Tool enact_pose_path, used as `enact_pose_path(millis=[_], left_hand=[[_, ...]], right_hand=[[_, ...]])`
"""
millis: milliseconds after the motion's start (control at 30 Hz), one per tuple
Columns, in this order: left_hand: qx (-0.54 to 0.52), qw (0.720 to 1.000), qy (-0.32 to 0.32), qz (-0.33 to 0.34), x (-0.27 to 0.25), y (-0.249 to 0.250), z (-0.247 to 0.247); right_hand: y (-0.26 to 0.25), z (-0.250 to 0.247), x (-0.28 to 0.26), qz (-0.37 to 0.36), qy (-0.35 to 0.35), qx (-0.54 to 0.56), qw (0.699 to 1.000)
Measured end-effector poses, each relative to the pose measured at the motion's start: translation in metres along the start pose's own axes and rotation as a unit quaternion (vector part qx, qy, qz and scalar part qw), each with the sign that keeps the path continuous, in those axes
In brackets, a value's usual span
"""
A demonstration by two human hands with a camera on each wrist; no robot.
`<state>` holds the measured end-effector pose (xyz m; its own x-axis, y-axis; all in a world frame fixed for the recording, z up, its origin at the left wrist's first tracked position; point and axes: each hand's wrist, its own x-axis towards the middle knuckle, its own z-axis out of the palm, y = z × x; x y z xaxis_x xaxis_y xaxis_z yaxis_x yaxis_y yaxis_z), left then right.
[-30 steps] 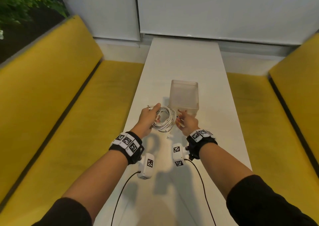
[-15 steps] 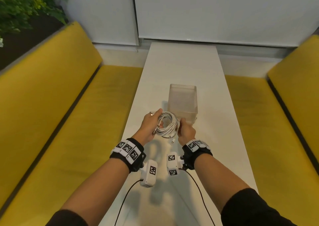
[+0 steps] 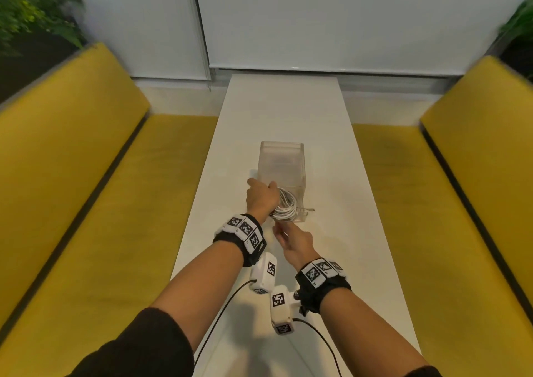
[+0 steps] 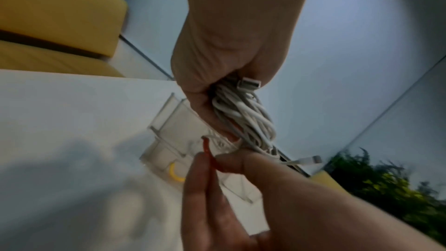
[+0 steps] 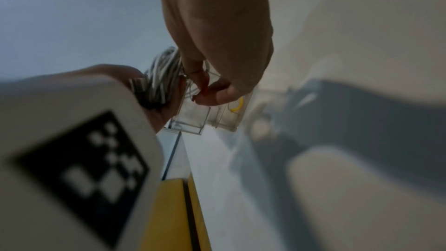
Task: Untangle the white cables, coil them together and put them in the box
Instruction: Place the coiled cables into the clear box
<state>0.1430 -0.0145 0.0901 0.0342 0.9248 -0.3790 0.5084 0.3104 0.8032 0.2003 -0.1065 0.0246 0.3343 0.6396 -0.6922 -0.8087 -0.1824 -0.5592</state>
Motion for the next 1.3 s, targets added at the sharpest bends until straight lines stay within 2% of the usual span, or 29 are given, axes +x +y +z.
enact_pose_path(millis=[100, 200, 400, 500, 600, 633, 667, 733, 767, 900, 1000, 1067, 1233, 1300], left_hand=[[0.085, 0.996, 0.016, 0.023, 0.001, -0.001, 0.008], [0.166, 0.982, 0.034, 0.082, 0.0, -0.001, 0.01], [0.309, 0.924, 0.056, 0.217, 0.004, -0.008, 0.017], [0.312, 0.908, 0.041, 0.277, 0.007, -0.014, 0.011], [0.329, 0.851, 0.035, 0.407, -0.001, -0.017, 0.0], [0.338, 0.817, 0.049, 0.464, 0.001, -0.023, -0.001], [0.333, 0.807, 0.034, 0.486, 0.0, -0.027, -0.004], [0.341, 0.816, -0.034, 0.465, 0.0, -0.04, -0.01], [0.363, 0.808, -0.061, 0.461, 0.002, -0.047, -0.013], [0.431, 0.745, -0.073, 0.504, 0.005, -0.056, -0.021], [0.454, 0.682, -0.051, 0.571, 0.008, -0.055, -0.016], [0.453, 0.655, -0.021, 0.604, 0.011, -0.052, -0.011], [0.491, 0.635, -0.001, 0.597, 0.01, -0.043, 0.001], [0.49, 0.649, -0.007, 0.582, 0.007, -0.042, 0.003]], right_hand=[[-0.003, -0.005, -0.001, 0.002, -0.007, -0.011, 1.0], [-0.009, -0.006, 0.0, -0.006, -0.003, -0.031, 1.0], [-0.006, -0.006, 0.0, -0.018, -0.02, -0.01, 1.0], [-0.007, -0.006, 0.002, -0.024, -0.023, -0.015, 0.999], [-0.008, -0.006, 0.001, -0.03, -0.023, -0.016, 0.999], [-0.009, -0.006, 0.001, -0.033, -0.026, -0.016, 0.999], [-0.009, -0.006, 0.0, -0.037, -0.031, -0.017, 0.999], [-0.013, -0.007, 0.001, -0.045, -0.028, -0.028, 0.998], [-0.014, -0.007, 0.001, -0.049, -0.022, -0.04, 0.998], [-0.016, -0.007, 0.0, -0.05, -0.032, -0.036, 0.998], [-0.014, -0.004, -0.002, -0.052, -0.034, -0.026, 0.998], [-0.016, -0.002, -0.003, -0.052, -0.038, -0.024, 0.998], [-0.019, 0.0, -0.004, -0.055, -0.032, -0.041, 0.997], [-0.018, -0.001, -0.004, -0.058, -0.031, -0.045, 0.997]])
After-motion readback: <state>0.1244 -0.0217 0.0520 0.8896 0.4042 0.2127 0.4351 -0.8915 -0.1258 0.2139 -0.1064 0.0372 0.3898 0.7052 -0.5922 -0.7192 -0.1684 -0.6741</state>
